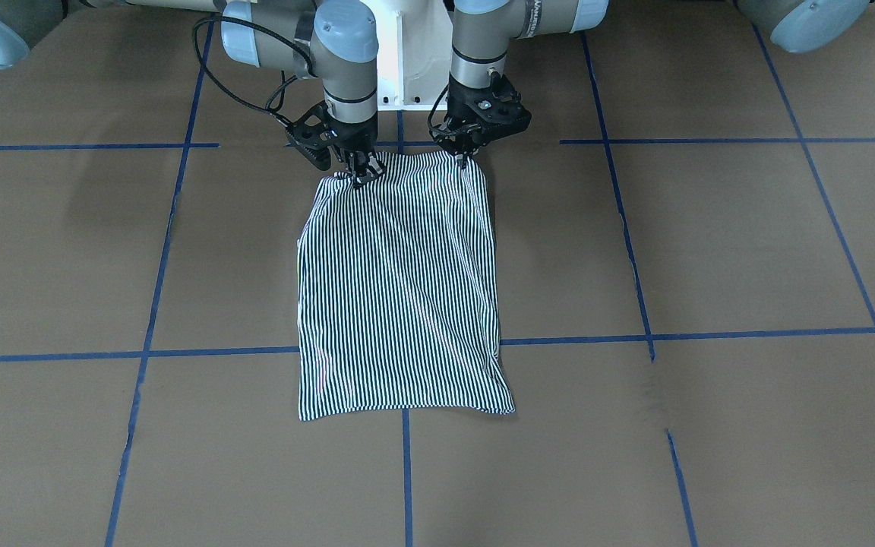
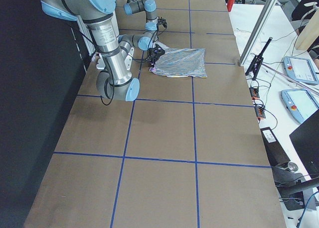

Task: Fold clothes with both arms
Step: 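Grasp the near edge of the shirt with both grippers, then lift the near edge with both grippers and fold it away from the robot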

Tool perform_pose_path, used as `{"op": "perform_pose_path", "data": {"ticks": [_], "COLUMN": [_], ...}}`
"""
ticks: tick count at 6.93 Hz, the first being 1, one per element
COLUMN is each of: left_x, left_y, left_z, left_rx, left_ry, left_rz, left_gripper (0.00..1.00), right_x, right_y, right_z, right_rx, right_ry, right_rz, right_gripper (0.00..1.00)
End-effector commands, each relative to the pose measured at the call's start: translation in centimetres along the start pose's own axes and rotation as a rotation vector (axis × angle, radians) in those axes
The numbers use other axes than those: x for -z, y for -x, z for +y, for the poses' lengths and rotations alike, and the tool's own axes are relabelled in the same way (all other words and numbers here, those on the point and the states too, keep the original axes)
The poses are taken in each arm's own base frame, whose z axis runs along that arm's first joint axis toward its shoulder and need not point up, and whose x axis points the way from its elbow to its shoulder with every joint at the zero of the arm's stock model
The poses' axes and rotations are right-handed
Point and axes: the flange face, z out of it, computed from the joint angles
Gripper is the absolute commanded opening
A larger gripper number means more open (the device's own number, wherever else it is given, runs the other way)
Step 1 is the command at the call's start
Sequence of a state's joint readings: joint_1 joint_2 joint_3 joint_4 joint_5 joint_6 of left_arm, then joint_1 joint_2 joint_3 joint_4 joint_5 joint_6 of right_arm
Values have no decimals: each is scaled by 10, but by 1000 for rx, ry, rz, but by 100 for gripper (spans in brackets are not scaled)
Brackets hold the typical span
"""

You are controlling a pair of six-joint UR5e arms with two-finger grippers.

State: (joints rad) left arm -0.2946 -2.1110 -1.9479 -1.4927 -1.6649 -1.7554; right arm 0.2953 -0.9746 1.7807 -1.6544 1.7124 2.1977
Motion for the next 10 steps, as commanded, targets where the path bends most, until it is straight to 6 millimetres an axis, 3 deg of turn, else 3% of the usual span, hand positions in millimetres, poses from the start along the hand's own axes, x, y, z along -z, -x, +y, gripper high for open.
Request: {"op": "perform_pose_path", "data": {"ticks": [1,2,3,4,5,6,8,10], "left_x": [15,21,44,73,83,95,101,59], "left_y": [4,8,22,24,22,17,16,6], "left_z": [52,72,73,72,65,19,-45,-78], "left_rx": [-51,-56,-61,-63,-55,0,75,107], "left_ry": [71,97,110,125,118,53,-29,-66], "left_rz": [16,13,36,89,112,139,143,149], "left_gripper": [0,0,0,0,0,0,0,0], "right_x": [35,49,52,54,61,74,90,64], "right_y": [-28,-47,-50,-48,-41,-24,23,102], "right_z": [-11,-9,-5,1,-3,-21,-66,-101], "right_rx": [60,106,116,122,153,173,192,145], "right_ry": [48,73,82,90,86,92,24,-24], "right_rz": [-47,-63,-67,-73,-105,-185,-235,-234], "right_gripper": [0,0,0,0,0,0,0,0]}}
